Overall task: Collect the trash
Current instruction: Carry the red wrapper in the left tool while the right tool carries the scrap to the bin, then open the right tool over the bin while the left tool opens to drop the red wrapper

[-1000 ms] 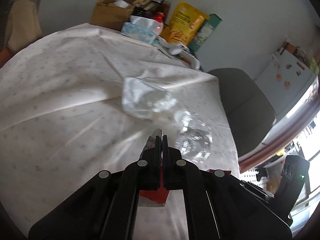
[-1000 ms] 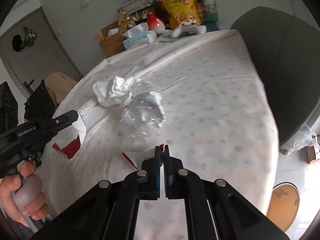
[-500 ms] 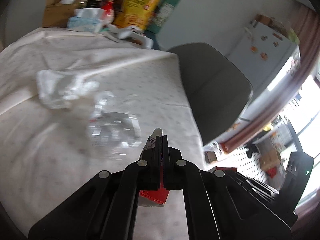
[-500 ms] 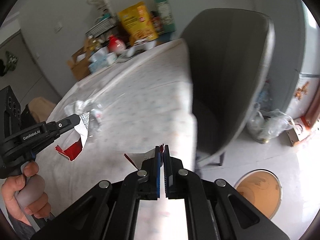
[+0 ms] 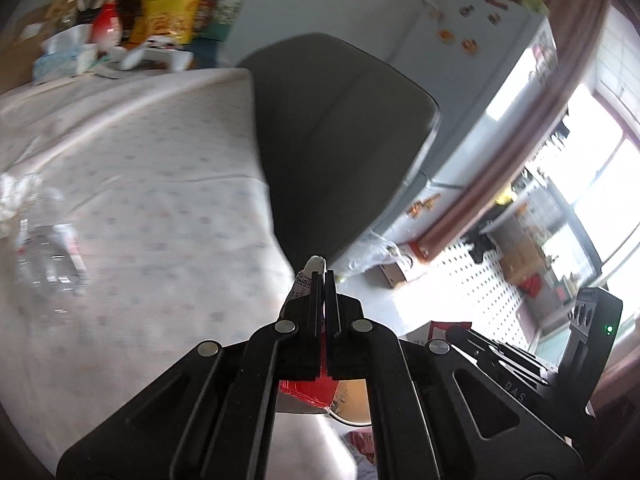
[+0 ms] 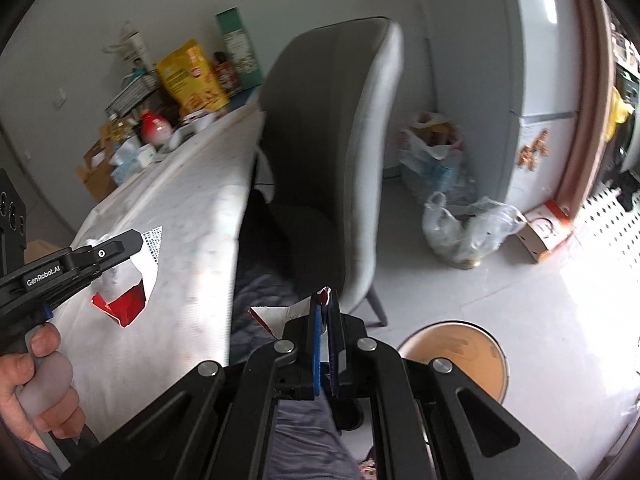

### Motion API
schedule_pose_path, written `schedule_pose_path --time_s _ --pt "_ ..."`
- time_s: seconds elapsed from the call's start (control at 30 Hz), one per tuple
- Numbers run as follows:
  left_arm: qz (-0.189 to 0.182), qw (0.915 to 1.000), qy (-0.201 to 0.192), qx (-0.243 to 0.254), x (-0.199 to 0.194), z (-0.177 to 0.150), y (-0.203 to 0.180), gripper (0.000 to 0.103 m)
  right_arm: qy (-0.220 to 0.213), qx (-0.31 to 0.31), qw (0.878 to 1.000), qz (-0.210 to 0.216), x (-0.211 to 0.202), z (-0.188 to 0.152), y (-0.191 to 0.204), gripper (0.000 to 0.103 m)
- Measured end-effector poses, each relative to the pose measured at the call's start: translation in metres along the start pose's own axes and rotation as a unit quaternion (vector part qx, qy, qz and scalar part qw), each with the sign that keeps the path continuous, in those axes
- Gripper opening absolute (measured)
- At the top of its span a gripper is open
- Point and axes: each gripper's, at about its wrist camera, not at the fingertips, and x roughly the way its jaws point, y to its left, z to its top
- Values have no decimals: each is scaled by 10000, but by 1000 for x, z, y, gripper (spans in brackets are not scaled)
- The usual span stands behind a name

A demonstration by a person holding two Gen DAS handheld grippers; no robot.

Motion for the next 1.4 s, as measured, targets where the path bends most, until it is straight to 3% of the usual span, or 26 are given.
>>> schedule_pose_path --time_s 0.37,0.73,0.8,0.87,1.13,1.4 --pt "-275 9968 536 526 60 -15 -68 2 27 566 9974 -444 0 -14 -78 5" --pt "-307 9913 968 842 101 -32 -104 2 301 1123 9905 -735 27 -42 -139 8" --pt "-303 9903 1023 887 105 -34 -107 2 371 1235 9888 -756 32 -48 -148 13" --pt "-297 9894 1077 929 109 -36 -112 2 394 1353 9870 -774 35 -54 -158 50" --pt "-347 9853 1260 1099 127 -42 -131 2 188 1522 9835 -963 18 -59 -178 54" --pt "-559 9788 1482 1299 142 -54 -159 2 -191 1749 9770 -1204 -19 -57 -202 64"
